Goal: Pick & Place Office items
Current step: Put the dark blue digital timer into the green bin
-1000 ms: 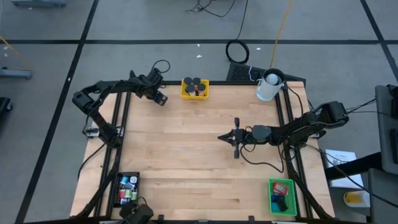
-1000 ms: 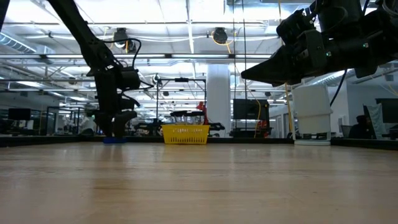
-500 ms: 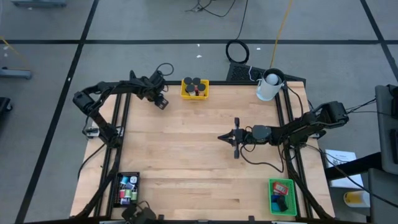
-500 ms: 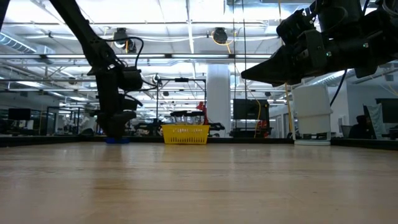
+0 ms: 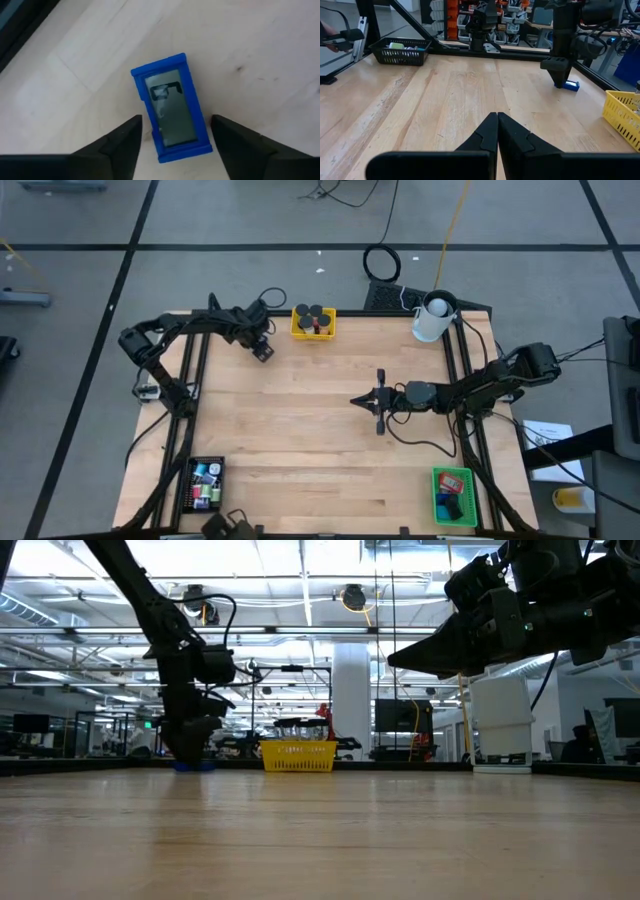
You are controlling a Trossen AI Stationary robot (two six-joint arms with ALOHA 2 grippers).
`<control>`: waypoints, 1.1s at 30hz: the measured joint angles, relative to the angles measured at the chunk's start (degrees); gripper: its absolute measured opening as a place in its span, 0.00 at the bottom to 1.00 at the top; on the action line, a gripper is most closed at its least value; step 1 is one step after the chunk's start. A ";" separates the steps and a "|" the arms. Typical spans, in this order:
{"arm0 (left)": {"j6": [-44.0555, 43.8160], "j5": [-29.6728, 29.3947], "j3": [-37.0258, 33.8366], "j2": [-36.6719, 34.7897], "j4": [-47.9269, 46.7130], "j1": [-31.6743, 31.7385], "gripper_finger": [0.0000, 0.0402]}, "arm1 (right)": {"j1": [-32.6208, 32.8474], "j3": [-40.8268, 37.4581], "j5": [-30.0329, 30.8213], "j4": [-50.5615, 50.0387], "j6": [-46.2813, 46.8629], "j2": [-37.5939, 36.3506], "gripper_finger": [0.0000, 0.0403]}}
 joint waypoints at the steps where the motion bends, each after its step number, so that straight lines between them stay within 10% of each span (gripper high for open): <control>1: -0.34 0.00 0.00 0.00 0.00 0.17 0.62 | 0.01 0.00 0.00 -0.01 0.01 0.00 0.00; 14: 1.34 2.08 0.04 -0.07 -2.32 0.18 0.38 | 0.00 0.00 0.00 -0.03 0.03 0.00 0.00; 33: 0.16 2.25 -0.11 -9.87 -13.17 -10.92 0.38 | -0.01 -0.01 0.00 -0.01 -0.17 0.00 0.00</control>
